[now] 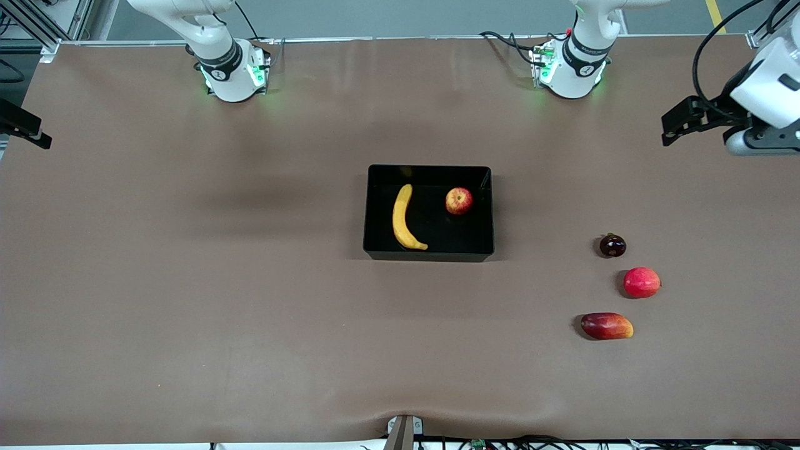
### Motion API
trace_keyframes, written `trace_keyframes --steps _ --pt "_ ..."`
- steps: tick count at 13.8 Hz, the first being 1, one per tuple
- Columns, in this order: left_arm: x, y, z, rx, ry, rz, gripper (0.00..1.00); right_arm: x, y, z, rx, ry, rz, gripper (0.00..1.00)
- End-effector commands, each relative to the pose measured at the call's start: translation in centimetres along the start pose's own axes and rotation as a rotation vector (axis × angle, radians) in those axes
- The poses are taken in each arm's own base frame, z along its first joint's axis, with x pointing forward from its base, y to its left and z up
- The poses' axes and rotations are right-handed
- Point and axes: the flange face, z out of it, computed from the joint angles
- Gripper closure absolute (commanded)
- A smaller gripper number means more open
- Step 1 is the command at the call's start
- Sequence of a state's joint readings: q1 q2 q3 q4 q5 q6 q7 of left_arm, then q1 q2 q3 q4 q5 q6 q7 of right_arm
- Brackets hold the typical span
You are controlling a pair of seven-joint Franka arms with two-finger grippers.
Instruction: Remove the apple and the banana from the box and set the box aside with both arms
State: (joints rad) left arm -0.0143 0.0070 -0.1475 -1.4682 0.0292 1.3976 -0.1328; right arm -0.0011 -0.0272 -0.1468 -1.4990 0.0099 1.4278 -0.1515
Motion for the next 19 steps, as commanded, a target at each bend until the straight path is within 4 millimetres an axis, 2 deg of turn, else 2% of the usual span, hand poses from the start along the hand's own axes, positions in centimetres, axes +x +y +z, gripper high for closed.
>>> trace_keyframes --steps 1,5,8,12,15,19 --pt "0.1 4.3 1.4 -0.016 -0.038 -0.024 0.0 0.2 0.4 -0.3 0.008 0.006 0.002 0.0" --pt "0.7 11.3 5.6 -0.014 -0.045 -0.115 0.0 0.2 0.4 -0.3 0.009 0.006 0.002 0.0" --pt "0.4 15.9 10.2 -0.022 -0.014 -0.199 0.0 0.2 0.4 -0.3 0.008 0.006 0.002 0.0" --pt "0.7 21.6 14.4 -0.064 -0.013 -0.361 0.0 0.2 0.5 -0.3 0.008 0.006 0.004 0.0" --pt "0.6 27.0 19.2 -0.082 -0.018 -0.488 0.0 0.2 0.5 -0.3 0.009 0.006 0.003 0.0" --pt "0.5 32.2 25.9 -0.057 -0.002 -0.602 0.0 0.1 0.8 -0.3 0.011 0.006 0.011 0.0"
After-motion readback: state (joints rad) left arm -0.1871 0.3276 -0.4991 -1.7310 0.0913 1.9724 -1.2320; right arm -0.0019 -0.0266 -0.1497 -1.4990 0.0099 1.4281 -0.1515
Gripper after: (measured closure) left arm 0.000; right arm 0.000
